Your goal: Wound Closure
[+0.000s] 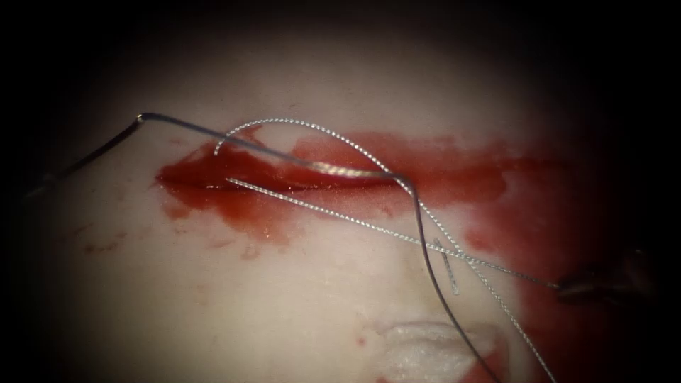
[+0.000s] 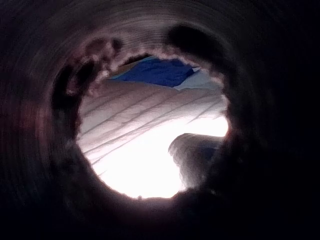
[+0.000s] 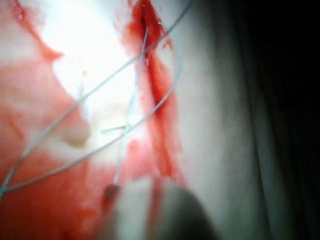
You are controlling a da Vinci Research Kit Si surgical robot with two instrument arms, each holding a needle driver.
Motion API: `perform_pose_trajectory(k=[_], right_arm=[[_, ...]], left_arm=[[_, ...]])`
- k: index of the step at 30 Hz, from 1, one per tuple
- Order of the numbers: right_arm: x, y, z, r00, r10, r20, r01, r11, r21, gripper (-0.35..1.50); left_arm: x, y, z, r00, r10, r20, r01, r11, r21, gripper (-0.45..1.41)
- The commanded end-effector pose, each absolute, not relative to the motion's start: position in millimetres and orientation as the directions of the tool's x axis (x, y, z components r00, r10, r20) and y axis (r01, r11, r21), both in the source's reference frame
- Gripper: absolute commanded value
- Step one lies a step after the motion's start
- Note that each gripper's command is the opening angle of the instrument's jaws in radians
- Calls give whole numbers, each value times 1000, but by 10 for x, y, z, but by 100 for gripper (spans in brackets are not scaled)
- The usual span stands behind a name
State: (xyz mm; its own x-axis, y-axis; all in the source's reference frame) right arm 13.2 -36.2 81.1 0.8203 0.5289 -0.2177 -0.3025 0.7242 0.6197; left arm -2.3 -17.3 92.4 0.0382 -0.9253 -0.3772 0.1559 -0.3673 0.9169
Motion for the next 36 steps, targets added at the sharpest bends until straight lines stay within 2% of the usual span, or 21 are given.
perform_pose_trajectory(k=[1,25,31,36], right_arm=[[129,-356,815,820,533,-209,-313,724,615,-35],[-24,-407,818,767,640,-47,-505,647,572,-35],[-49,-416,816,755,655,-30,-530,636,560,-35],[-51,-418,815,750,661,-24,-541,634,553,-35]], left_arm=[[-28,-161,920,38,-928,-371,152,-361,920,-45],[-27,-161,920,38,-928,-371,152,-362,920,-45],[-27,-161,920,38,-928,-371,152,-362,920,-45],[-27,-161,920,38,-928,-371,152,-362,920,-45]])
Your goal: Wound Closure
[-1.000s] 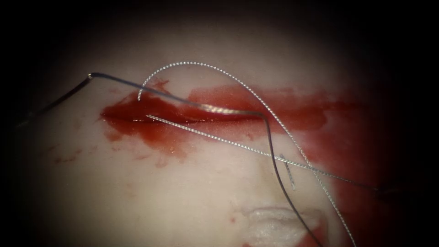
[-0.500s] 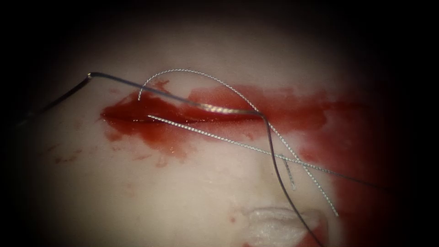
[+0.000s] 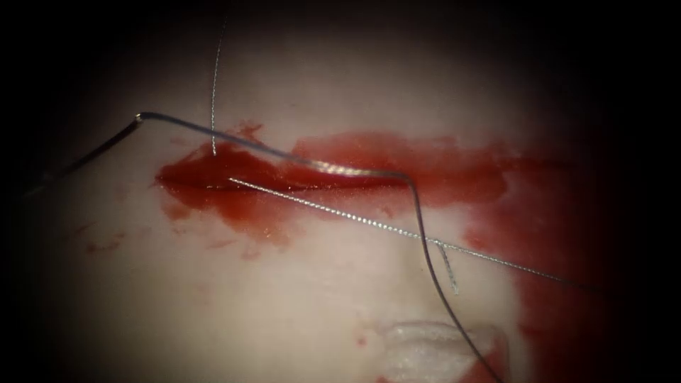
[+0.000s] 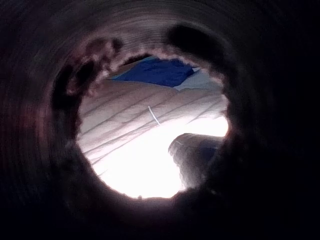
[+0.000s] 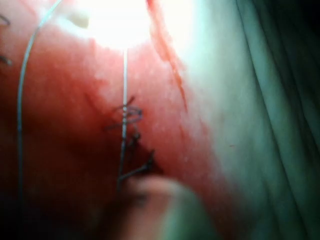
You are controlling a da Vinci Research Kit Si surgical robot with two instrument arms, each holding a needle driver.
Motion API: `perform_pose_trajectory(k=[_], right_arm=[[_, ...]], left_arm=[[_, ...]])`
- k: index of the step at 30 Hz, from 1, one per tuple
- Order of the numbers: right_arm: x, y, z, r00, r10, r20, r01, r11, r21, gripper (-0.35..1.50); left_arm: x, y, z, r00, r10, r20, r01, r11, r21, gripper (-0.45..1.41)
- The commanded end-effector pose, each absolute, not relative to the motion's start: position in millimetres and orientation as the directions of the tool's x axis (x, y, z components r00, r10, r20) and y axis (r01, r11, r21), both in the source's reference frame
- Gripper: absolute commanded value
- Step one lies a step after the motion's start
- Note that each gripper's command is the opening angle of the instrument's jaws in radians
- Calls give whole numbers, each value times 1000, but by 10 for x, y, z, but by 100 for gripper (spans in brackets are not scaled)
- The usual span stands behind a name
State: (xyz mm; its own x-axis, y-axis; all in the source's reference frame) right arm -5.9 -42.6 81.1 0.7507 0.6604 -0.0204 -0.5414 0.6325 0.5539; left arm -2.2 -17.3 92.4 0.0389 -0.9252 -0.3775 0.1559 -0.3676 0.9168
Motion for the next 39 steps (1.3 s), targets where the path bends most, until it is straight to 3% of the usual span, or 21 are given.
perform_pose_trajectory(k=[1,39], right_arm=[[-54,-420,815,746,665,-21,-546,630,553,-35],[-136,-445,815,711,701,61,-615,577,538,-35]], left_arm=[[-27,-161,920,38,-928,-372,152,-362,920,-45],[-27,-161,919,38,-927,-372,152,-363,920,-45]])
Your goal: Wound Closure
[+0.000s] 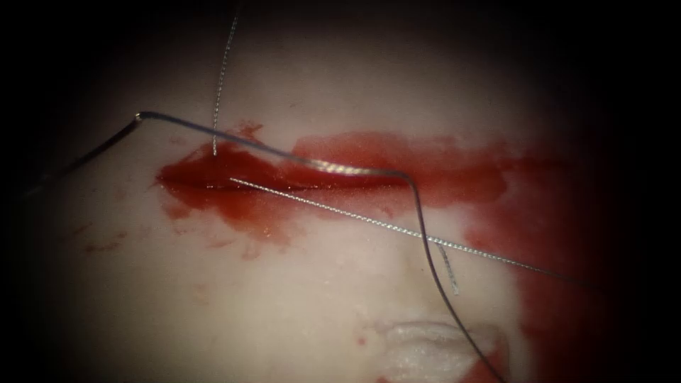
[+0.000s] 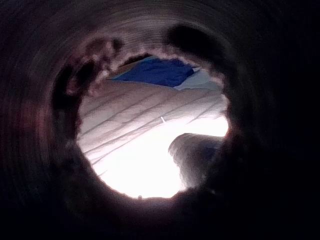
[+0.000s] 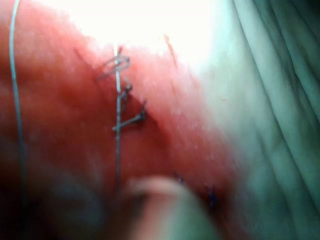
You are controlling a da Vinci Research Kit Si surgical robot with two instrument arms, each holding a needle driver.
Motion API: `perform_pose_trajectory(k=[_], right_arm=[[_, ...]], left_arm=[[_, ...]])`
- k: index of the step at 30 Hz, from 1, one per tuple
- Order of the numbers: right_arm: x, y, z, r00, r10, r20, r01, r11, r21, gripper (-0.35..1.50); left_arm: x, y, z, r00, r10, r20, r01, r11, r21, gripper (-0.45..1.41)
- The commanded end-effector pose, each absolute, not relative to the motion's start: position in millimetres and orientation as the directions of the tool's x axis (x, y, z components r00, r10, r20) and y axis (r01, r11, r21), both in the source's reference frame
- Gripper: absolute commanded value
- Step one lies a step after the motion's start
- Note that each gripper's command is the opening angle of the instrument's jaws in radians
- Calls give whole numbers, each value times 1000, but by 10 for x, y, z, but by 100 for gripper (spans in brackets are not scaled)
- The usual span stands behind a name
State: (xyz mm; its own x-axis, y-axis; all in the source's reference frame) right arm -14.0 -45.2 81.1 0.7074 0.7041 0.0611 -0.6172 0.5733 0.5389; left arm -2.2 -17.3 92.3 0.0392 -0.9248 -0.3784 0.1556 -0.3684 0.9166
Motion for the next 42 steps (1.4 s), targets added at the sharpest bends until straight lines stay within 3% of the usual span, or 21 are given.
perform_pose_trajectory(k=[1,23,24,25,29,32,35,38,42], right_arm=[[-140,-445,814,719,691,75,-613,580,537,-35],[-158,-444,807,751,651,108,-597,602,530,-35],[-157,-441,804,737,672,73,-599,599,532,17],[-157,-439,802,724,687,57,-604,593,532,39],[-151,-414,776,714,699,-21,-586,615,528,59],[-135,-385,746,724,681,-112,-570,681,459,101],[-113,-360,722,727,659,-194,-557,730,396,100],[-78,-332,702,717,639,-279,-557,765,323,110],[-30,-305,693,737,588,-334,-537,809,238,105]], left_arm=[[-27,-161,919,38,-927,-372,152,-363,920,-45],[-27,-161,919,37,-927,-372,152,-363,919,-45],[-27,-161,919,37,-927,-372,152,-363,919,-45],[-27,-161,919,37,-928,-372,152,-363,920,-45],[-27,-161,920,37,-928,-371,152,-362,920,-45],[-28,-161,920,36,-928,-371,152,-362,920,-45],[-28,-161,920,36,-928,-371,152,-362,920,-45],[-28,-161,920,36,-928,-371,152,-362,920,-45],[-28,-161,920,35,-928,-371,152,-362,920,-45]])
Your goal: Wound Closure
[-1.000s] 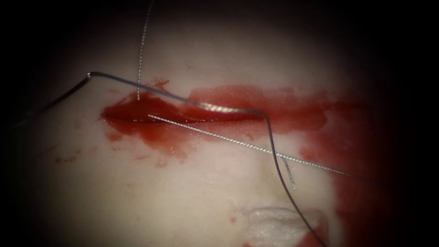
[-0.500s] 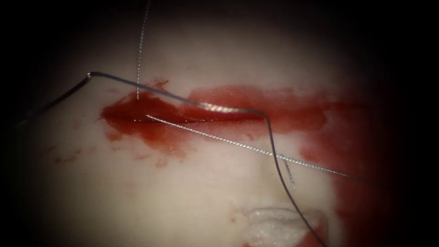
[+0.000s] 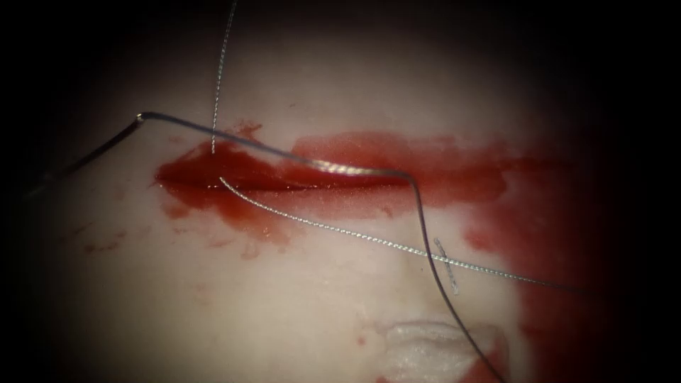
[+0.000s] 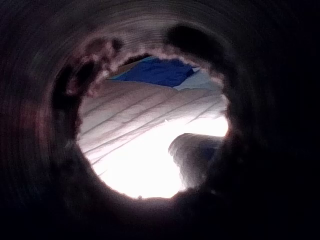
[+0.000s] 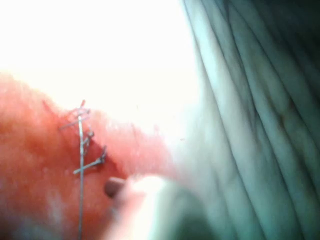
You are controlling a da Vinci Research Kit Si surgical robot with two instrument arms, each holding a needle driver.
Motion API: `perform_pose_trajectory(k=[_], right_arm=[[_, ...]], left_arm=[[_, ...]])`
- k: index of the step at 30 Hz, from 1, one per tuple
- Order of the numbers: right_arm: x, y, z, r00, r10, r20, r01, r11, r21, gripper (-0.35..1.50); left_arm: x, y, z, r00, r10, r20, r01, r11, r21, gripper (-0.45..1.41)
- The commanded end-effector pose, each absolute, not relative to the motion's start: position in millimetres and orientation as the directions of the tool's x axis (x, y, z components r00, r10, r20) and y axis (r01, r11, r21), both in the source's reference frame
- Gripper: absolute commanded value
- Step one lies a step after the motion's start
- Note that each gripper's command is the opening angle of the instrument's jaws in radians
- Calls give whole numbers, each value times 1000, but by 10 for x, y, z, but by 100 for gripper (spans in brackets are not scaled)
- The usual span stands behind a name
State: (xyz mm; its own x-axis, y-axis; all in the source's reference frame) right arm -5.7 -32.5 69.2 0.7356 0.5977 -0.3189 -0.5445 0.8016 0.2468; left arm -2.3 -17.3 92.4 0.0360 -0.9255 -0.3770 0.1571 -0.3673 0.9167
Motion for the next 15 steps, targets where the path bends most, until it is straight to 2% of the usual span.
perform_pose_trajectory(k=[1,3,5,8,11,15], right_arm=[[-12,-296,693,743,574,-345,-525,819,233,101],[33,-278,700,707,584,-399,-510,812,285,101],[81,-268,713,702,548,-456,-492,835,246,95],[129,-259,728,688,532,-495,-498,841,211,95],[170,-249,742,670,532,-519,-485,842,238,100],[216,-238,755,648,539,-538,-452,841,298,95]], left_arm=[[-29,-161,920,34,-928,-371,153,-362,920,-45],[-29,-162,920,33,-928,-371,153,-362,920,-45],[-29,-162,920,33,-928,-371,153,-362,919,-45],[-29,-162,920,33,-928,-371,153,-362,920,-45],[-29,-162,920,34,-928,-371,153,-362,920,-45],[-29,-162,920,34,-928,-371,153,-362,920,-45]])
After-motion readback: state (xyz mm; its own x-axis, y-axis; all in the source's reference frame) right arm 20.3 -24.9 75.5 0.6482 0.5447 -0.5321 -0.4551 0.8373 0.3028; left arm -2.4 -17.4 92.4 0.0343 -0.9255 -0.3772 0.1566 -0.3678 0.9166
